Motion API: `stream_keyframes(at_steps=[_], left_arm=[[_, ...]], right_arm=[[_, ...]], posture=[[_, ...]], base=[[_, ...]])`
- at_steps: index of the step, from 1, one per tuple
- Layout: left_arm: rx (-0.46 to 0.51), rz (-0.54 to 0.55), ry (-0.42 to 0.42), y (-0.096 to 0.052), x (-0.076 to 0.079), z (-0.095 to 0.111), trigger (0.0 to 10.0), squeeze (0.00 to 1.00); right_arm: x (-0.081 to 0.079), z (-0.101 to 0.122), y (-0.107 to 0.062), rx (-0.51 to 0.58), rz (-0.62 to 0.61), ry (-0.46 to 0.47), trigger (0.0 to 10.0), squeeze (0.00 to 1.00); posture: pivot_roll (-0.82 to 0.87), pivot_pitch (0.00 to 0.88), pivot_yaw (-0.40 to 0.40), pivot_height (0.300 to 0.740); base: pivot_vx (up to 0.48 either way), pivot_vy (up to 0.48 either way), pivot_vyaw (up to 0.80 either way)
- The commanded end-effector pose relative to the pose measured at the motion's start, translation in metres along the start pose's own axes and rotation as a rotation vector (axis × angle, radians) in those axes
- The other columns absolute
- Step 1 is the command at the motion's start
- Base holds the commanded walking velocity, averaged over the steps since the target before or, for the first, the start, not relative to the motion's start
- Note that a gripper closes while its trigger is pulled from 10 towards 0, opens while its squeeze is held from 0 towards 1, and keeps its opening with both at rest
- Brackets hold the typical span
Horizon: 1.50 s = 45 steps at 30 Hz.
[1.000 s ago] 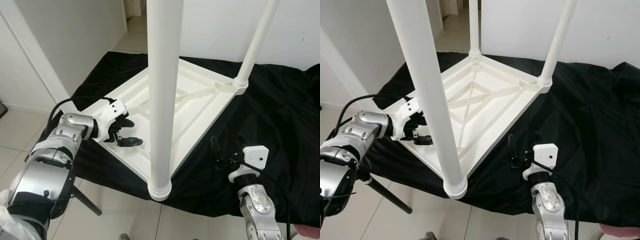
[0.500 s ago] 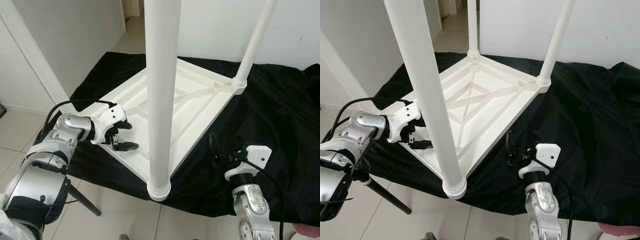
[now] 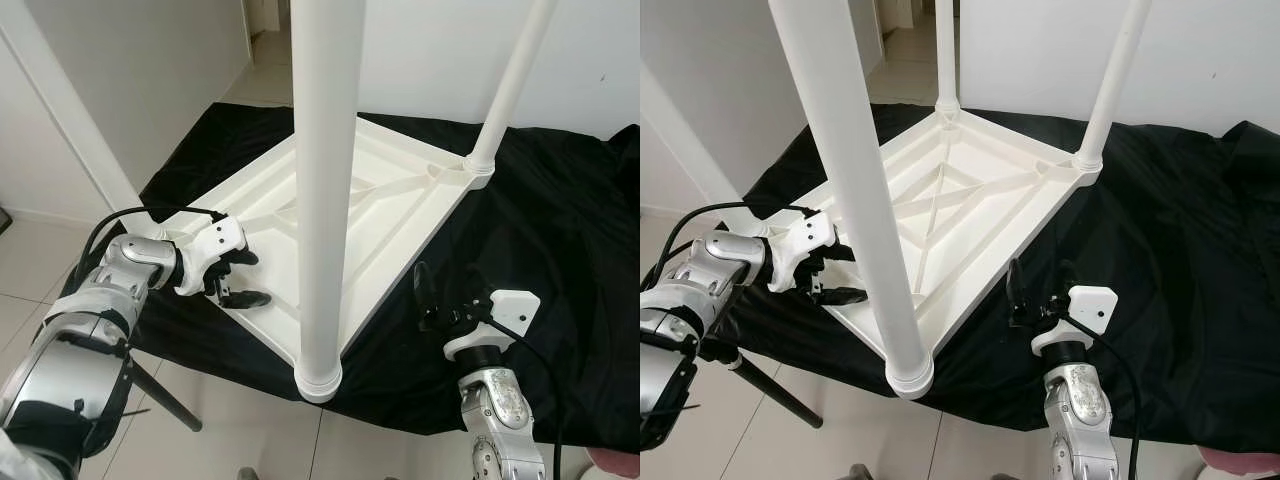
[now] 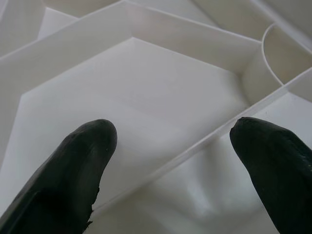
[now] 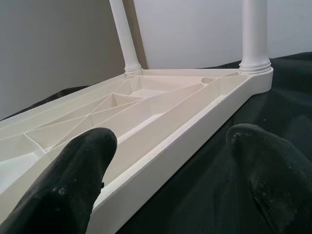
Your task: Building children table
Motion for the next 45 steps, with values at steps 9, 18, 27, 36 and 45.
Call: stream_keyframes(at_steps=[9, 18, 27, 36, 45], left_arm=[[-0.002, -0.306, -0.006, 0.004, 0.025, -0.007, 10.0, 0.00], [-0.136, -0.242, 0.007, 0.012, 0.027, -0.022, 10.0, 0.00], [-0.307, -0.104, -0.030, 0.022, 0.020, -0.032, 10.0, 0.00], [-0.319, -0.117, -0.038, 0.020, 0.021, -0.035, 2.3, 0.00], [-0.320, -0.133, -0.060, 0.019, 0.027, -0.043, 0.0, 0.00]], right_arm=[[-0.007, -0.001, 0.006, -0.002, 0.016, 0.027, 10.0, 0.00], [0.001, 0.004, 0.008, 0.016, -0.017, 0.006, 10.0, 0.00], [0.005, 0.006, 0.010, 0.024, -0.040, -0.009, 10.0, 0.00], [0.007, 0.004, 0.011, 0.015, -0.060, -0.029, 10.0, 0.00], [0.010, 0.002, 0.010, 0.004, -0.059, -0.050, 10.0, 0.00]], posture=[[-0.09, 0.000, 0.041, 0.740], [-0.11, 0.006, 0.060, 0.740], [-0.12, 0.009, 0.079, 0.740], [-0.11, 0.017, 0.092, 0.740], [-0.11, 0.017, 0.092, 0.740]], base=[[0.000, 0.000, 0.00], [0.000, 0.000, 0.00], [0.000, 0.000, 0.00], [0.000, 0.000, 0.00], [0.000, 0.000, 0.00]])
Point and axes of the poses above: a point about 5 cm out from each wrist's last joint towards the gripper, its own y axis pointing out of the wrist towards the gripper, its own z axis along the axis of the wrist's last joint, x = y × z, the point moved 1 cm from there along y, pointing out of the wrist towards the gripper, and after that the axes turned 6 degrees about y, right-handed, at the moved point
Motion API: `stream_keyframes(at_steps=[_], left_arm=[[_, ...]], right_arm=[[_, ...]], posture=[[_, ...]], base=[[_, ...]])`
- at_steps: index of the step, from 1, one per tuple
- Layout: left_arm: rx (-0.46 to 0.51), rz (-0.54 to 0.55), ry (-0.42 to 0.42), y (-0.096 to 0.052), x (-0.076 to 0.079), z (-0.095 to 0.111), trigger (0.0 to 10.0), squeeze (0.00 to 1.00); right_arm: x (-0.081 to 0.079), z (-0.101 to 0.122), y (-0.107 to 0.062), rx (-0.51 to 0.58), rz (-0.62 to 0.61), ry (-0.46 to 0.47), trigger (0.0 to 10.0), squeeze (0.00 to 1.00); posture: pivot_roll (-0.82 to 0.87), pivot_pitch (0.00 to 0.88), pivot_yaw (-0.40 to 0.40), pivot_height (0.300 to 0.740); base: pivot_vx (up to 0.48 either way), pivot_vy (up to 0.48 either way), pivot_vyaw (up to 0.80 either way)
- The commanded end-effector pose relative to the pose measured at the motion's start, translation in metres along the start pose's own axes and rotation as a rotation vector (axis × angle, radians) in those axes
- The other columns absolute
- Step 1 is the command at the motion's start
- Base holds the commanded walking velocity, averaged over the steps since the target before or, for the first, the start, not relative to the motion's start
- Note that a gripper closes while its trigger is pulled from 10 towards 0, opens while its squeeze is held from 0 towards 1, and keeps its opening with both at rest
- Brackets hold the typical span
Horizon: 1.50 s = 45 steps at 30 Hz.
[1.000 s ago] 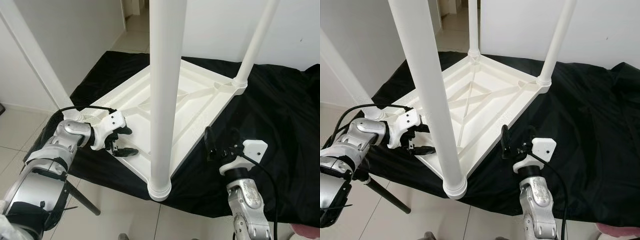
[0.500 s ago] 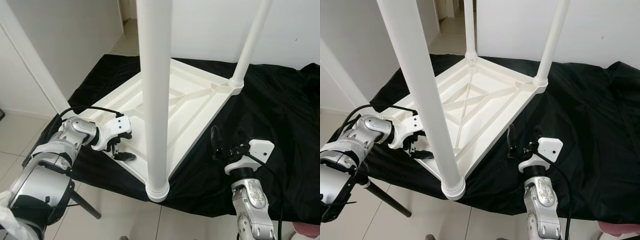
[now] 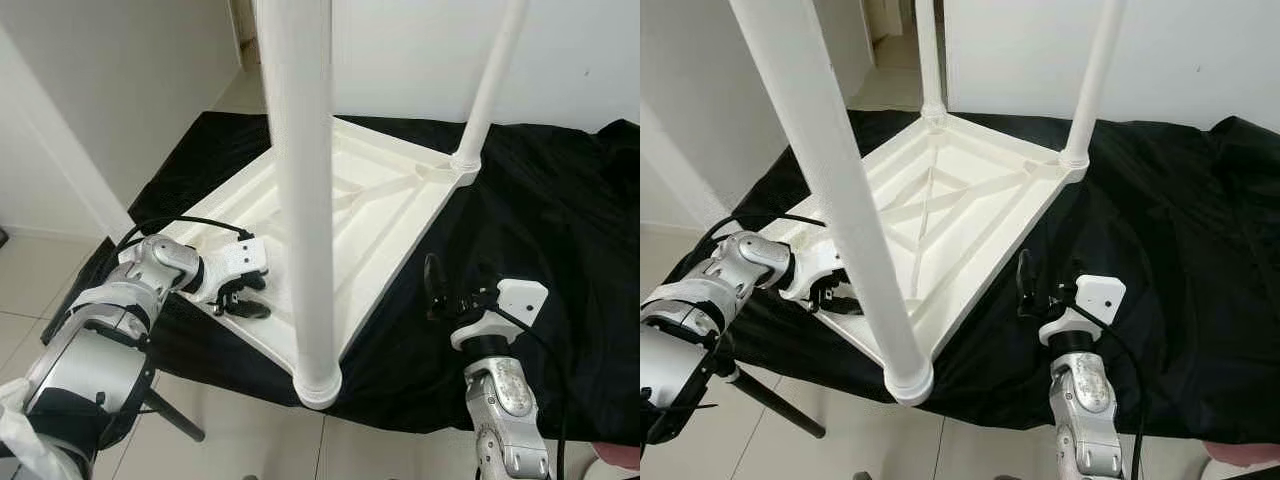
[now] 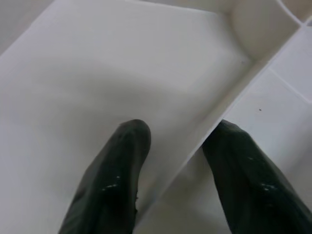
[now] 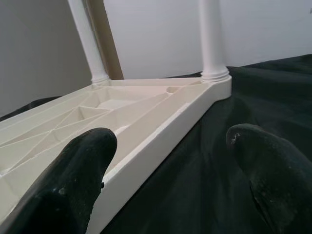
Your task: Building children table
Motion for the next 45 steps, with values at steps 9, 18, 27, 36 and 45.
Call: stream_keyframes(at_steps=[9, 18, 27, 36, 45], left_arm=[[-0.054, 0.019, -0.116, 0.007, 0.016, -0.028, 0.0, 0.00], [0.102, 0.150, -0.028, 0.019, -0.005, 0.017, 3.3, 0.00], [0.204, 0.121, 0.095, 0.033, -0.001, 0.046, 10.0, 0.00], [0.376, 0.103, 0.143, 0.030, 0.002, 0.069, 10.0, 0.45], [0.550, 0.214, 0.086, 0.004, 0.002, 0.076, 10.0, 0.00]], right_arm=[[0.000, -0.004, 0.003, -0.016, -0.001, 0.001, 10.0, 0.00], [0.000, -0.003, 0.005, -0.006, -0.009, 0.000, 10.0, 0.00], [0.002, -0.003, 0.005, 0.000, -0.031, -0.002, 10.0, 0.00], [0.012, -0.001, 0.000, 0.018, -0.104, -0.020, 10.0, 0.00], [0.020, 0.006, -0.020, 0.027, -0.093, 0.000, 10.0, 0.00]], posture=[[-0.10, 0.014, 0.088, 0.740], [-0.10, 0.012, 0.086, 0.740], [-0.10, 0.016, 0.091, 0.740], [-0.10, 0.021, 0.088, 0.740], [-0.09, 0.029, 0.086, 0.740]], base=[[0.000, 0.000, 0.00], [0.000, 0.000, 0.00], [0.000, 0.000, 0.00], [0.000, 0.000, 0.00], [0.000, 0.000, 0.00]])
Point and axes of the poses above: a point about 5 cm out from each wrist's last joint towards the gripper, its own y axis pointing out of the wrist towards the gripper, its own z axis along the axis of the wrist's last joint, x = y × z, the point moved 1 cm from there along y, pointing out of the wrist towards the gripper, and after that the axes turned 6 degrees about y, right-handed, at the moved point
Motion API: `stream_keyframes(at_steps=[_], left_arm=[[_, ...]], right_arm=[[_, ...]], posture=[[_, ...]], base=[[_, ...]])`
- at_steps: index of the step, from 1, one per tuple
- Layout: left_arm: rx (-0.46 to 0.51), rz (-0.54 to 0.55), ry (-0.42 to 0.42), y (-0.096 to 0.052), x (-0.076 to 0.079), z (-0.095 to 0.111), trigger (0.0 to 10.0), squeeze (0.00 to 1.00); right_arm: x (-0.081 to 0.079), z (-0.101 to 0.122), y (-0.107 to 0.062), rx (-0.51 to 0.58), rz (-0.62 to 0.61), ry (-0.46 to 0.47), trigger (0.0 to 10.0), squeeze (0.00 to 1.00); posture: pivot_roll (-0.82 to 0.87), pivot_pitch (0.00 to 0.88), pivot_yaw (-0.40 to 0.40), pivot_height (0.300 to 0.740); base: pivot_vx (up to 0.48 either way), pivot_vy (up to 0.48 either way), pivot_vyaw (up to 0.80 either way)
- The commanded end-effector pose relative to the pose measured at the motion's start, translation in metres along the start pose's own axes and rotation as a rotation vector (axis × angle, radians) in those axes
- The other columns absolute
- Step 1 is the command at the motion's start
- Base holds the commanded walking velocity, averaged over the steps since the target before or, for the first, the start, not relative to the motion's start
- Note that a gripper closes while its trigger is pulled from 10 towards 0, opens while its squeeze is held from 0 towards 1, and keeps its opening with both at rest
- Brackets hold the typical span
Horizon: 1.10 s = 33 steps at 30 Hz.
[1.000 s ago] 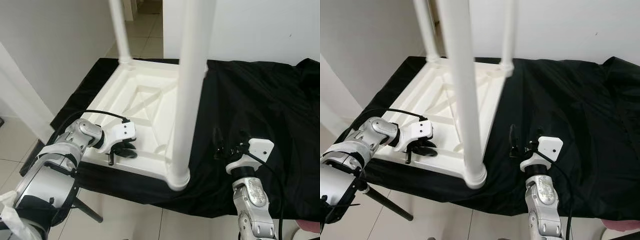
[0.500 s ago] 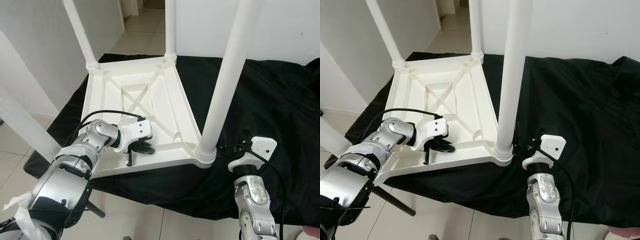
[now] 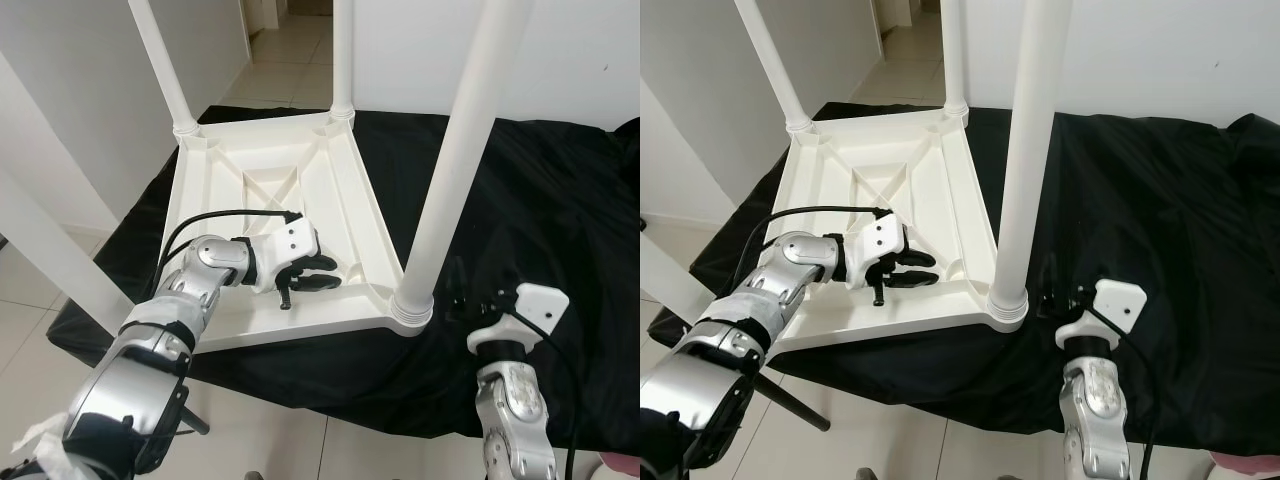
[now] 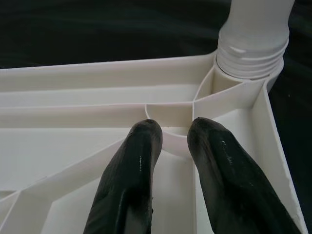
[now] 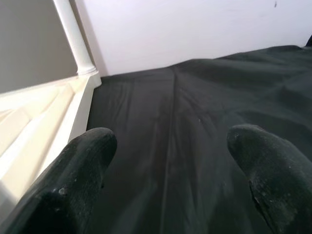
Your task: Building children table
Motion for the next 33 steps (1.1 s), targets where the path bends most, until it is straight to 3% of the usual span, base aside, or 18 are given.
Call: stream_keyframes(at_steps=[1, 3, 5, 10, 12, 17, 22, 26, 29, 33], left_arm=[[0.022, 0.021, -0.009, -0.008, -0.002, 0.003, 10.0, 0.00], [0.045, 0.051, -0.013, -0.012, -0.003, 0.006, 10.0, 0.00], [0.078, 0.179, -0.072, -0.027, -0.005, 0.010, 10.0, 0.00], [0.069, 0.321, -0.127, -0.041, -0.006, 0.013, 10.0, 0.00], [0.070, 0.408, -0.178, -0.050, -0.006, 0.016, 10.0, 0.00], [0.069, 0.416, -0.183, -0.057, 0.005, 0.018, 10.0, 0.00], [0.121, 0.353, -0.207, -0.062, 0.033, 0.025, 10.0, 0.00], [0.210, 0.332, -0.282, -0.061, 0.053, 0.038, 10.0, 0.00], [0.207, 0.332, -0.311, -0.058, 0.057, 0.041, 10.0, 0.00], [0.208, 0.345, -0.333, -0.048, 0.072, 0.048, 10.0, 0.00]], right_arm=[[-0.001, 0.004, -0.003, 0.012, 0.022, 0.017, 10.0, 0.00], [0.000, 0.005, -0.007, 0.006, 0.038, 0.022, 10.0, 0.00], [0.004, 0.007, -0.019, -0.020, 0.076, -0.005, 10.0, 0.00], [0.006, 0.009, -0.028, -0.053, 0.122, -0.040, 10.0, 0.00], [0.002, 0.012, -0.033, -0.088, 0.222, -0.048, 10.0, 0.00], [-0.003, 0.015, -0.036, -0.122, 0.327, -0.035, 10.0, 0.00], [-0.014, 0.019, -0.031, -0.167, 0.490, -0.028, 10.0, 0.00], [-0.022, 0.020, -0.024, -0.182, 0.561, -0.010, 10.0, 0.00], [-0.025, 0.020, -0.021, -0.177, 0.570, -0.006, 10.0, 0.00], [-0.042, 0.021, -0.002, -0.140, 0.607, 0.001, 10.0, 0.00]], posture=[[-0.09, 0.029, 0.086, 0.740], [-0.09, 0.031, 0.084, 0.740], [-0.09, 0.036, 0.080, 0.740], [-0.09, 0.044, 0.078, 0.740], [-0.09, 0.045, 0.081, 0.740], [-0.09, 0.051, 0.082, 0.740], [-0.07, 0.048, 0.065, 0.740], [-0.06, 0.047, 0.052, 0.740], [-0.06, 0.048, 0.049, 0.740], [-0.06, 0.059, 0.036, 0.740]], base=[[0.000, 0.000, 0.00], [0.000, 0.000, 0.00], [0.000, 0.000, 0.00], [0.000, 0.000, 0.00], [0.000, 0.000, 0.00], [0.000, 0.000, 0.00], [0.000, 0.000, 0.00], [0.000, 0.000, 0.00], [0.000, 0.000, 0.00], [0.000, 0.000, 0.00]])
Point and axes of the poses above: a point about 5 cm out from each wrist's last joint towards the gripper, its own y axis pointing out of the wrist towards the gripper, its own z axis along the axis of the wrist's last joint, x = y × z, the point moved 1 cm from there along y, pointing out of the wrist towards the gripper, and after that the axes turned 6 degrees about y, right-handed, at the moved point
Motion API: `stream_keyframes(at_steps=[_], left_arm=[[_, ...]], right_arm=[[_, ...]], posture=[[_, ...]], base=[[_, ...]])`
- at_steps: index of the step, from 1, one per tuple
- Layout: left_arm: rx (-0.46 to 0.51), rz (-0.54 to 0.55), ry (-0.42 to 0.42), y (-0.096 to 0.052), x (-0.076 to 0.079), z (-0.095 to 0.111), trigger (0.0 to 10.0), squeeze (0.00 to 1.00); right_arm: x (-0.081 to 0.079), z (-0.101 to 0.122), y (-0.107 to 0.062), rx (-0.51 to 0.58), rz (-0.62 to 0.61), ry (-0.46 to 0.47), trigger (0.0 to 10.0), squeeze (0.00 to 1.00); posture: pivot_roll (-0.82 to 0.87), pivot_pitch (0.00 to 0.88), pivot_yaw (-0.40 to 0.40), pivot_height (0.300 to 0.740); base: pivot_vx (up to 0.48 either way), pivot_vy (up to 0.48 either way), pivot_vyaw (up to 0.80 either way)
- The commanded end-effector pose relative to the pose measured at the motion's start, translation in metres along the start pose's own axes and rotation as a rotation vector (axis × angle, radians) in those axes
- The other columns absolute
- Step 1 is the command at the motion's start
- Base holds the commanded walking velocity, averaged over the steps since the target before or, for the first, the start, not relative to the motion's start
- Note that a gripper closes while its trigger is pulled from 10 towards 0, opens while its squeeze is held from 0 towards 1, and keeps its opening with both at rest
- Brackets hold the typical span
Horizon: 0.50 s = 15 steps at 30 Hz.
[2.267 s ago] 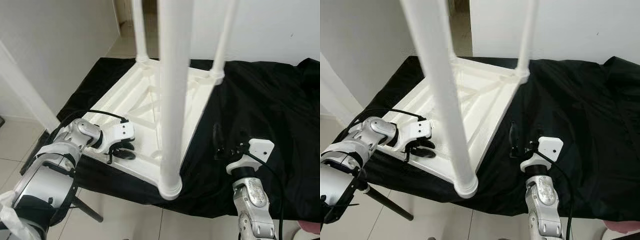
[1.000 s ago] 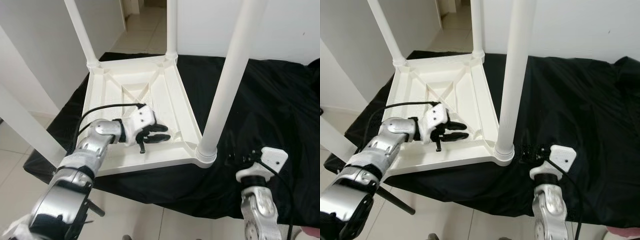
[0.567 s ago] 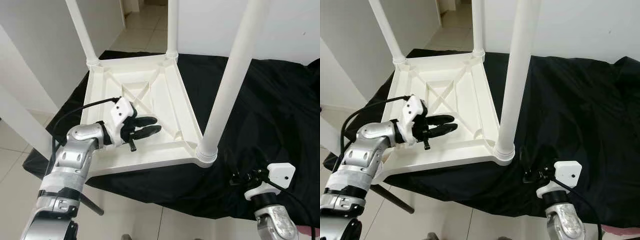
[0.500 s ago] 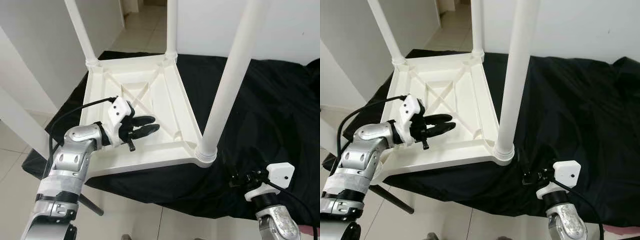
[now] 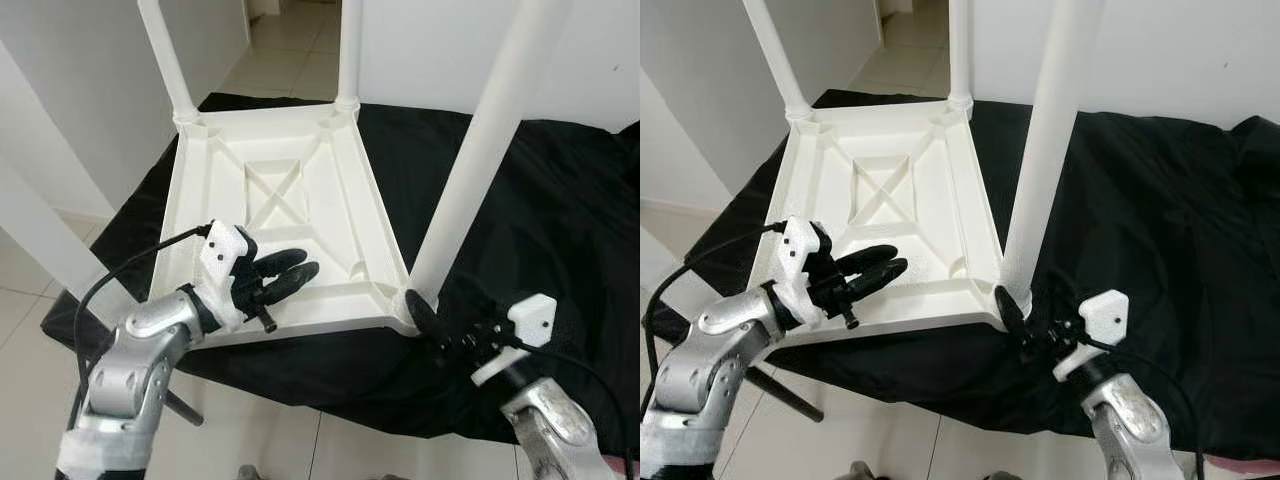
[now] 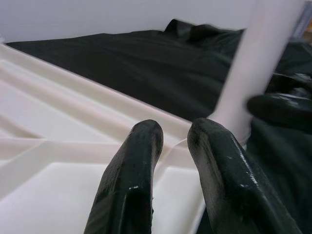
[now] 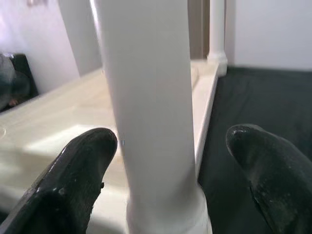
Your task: Building children table
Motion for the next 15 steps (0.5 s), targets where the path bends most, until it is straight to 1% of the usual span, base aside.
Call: stream_keyframes(at_steps=[1, 2, 4, 6, 7, 8, 9, 10, 11, 12, 13, 14, 15], left_arm=[[-0.026, 0.001, 0.001, 0.000, 0.009, 0.000, 10.0, 0.00], [-0.035, -0.011, 0.007, 0.001, 0.015, -0.001, 10.0, 0.00], [-0.036, -0.015, 0.019, 0.003, 0.021, -0.003, 10.0, 0.00], [-0.036, -0.015, 0.019, 0.003, 0.021, -0.003, 10.0, 0.00], [-0.037, -0.012, 0.019, 0.006, 0.024, -0.004, 10.0, 0.00], [-0.037, -0.012, 0.019, 0.006, 0.024, -0.004, 10.0, 0.00], [-0.037, -0.021, 0.024, 0.012, 0.028, -0.005, 10.0, 0.00], [-0.037, -0.021, 0.024, 0.012, 0.028, -0.005, 10.0, 0.00], [-0.038, -0.028, 0.027, 0.015, 0.032, -0.005, 10.0, 0.00], [-0.039, -0.037, 0.037, 0.019, 0.035, -0.006, 10.0, 0.00], [-0.040, -0.049, 0.047, 0.022, 0.037, -0.005, 10.0, 0.00], [-0.040, -0.049, 0.047, 0.022, 0.037, -0.005, 10.0, 0.00], [-0.044, -0.057, 0.063, 0.024, 0.039, -0.005, 10.0, 0.00]], right_arm=[[-0.004, -0.003, 0.008, -0.015, 0.020, 0.003, 10.0, 0.00], [-0.005, -0.002, 0.013, -0.007, 0.028, 0.008, 10.0, 0.00], [-0.005, -0.002, 0.024, 0.017, 0.013, 0.000, 10.0, 0.00], [-0.005, -0.002, 0.024, 0.017, 0.013, 0.000, 10.0, 0.00], [-0.005, -0.001, 0.032, 0.035, -0.001, -0.008, 10.0, 0.00], [-0.005, -0.001, 0.032, 0.035, -0.001, -0.008, 10.0, 0.00], [-0.001, -0.001, 0.038, 0.052, -0.041, -0.022, 9.1, 0.00], [-0.001, -0.001, 0.038, 0.052, -0.041, -0.022, 9.1, 0.00], [0.002, -0.001, 0.042, 0.062, -0.067, -0.031, 5.6, 0.00], [0.004, 0.000, 0.043, 0.069, -0.081, -0.030, 4.2, 0.00], [0.010, 0.001, 0.043, 0.076, -0.106, -0.034, 0.0, 0.00], [0.010, 0.001, 0.043, 0.076, -0.106, -0.034, 0.0, 0.00], [0.017, 0.002, 0.041, 0.078, -0.132, -0.046, 0.0, 0.00]], posture=[[-0.06, 0.059, 0.037, 0.740], [-0.06, 0.066, 0.029, 0.740], [-0.06, 0.064, 0.028, 0.740], [-0.06, 0.064, 0.028, 0.740], [-0.06, 0.064, 0.025, 0.740], [-0.06, 0.064, 0.025, 0.740], [-0.06, 0.061, 0.019, 0.740], [-0.06, 0.061, 0.019, 0.740], [-0.06, 0.059, 0.018, 0.740], [-0.06, 0.061, 0.013, 0.740], [-0.06, 0.062, 0.009, 0.740], [-0.06, 0.062, 0.009, 0.740], [-0.06, 0.066, 0.004, 0.740]], base=[[0.000, 0.000, 0.00], [0.000, 0.000, 0.00], [0.000, 0.000, 0.00], [0.000, 0.000, 0.00], [0.000, 0.000, 0.00], [0.000, 0.000, 0.00], [0.000, 0.000, 0.00], [0.000, 0.000, 0.00], [0.000, 0.000, 0.00], [0.000, 0.000, 0.00], [0.000, 0.000, 0.00], [0.000, 0.000, 0.00], [0.000, 0.000, 0.00]])
Point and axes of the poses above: a point about 5 cm out from each wrist's last joint towards the gripper, its own y axis pointing out of the wrist towards the gripper, its own z axis along the axis of the wrist's last joint, x = y × z, the point moved 1 cm from there along y, pointing out of the wrist towards the gripper, and after that the axes turned 6 degrees about y, right-handed, at the moved point
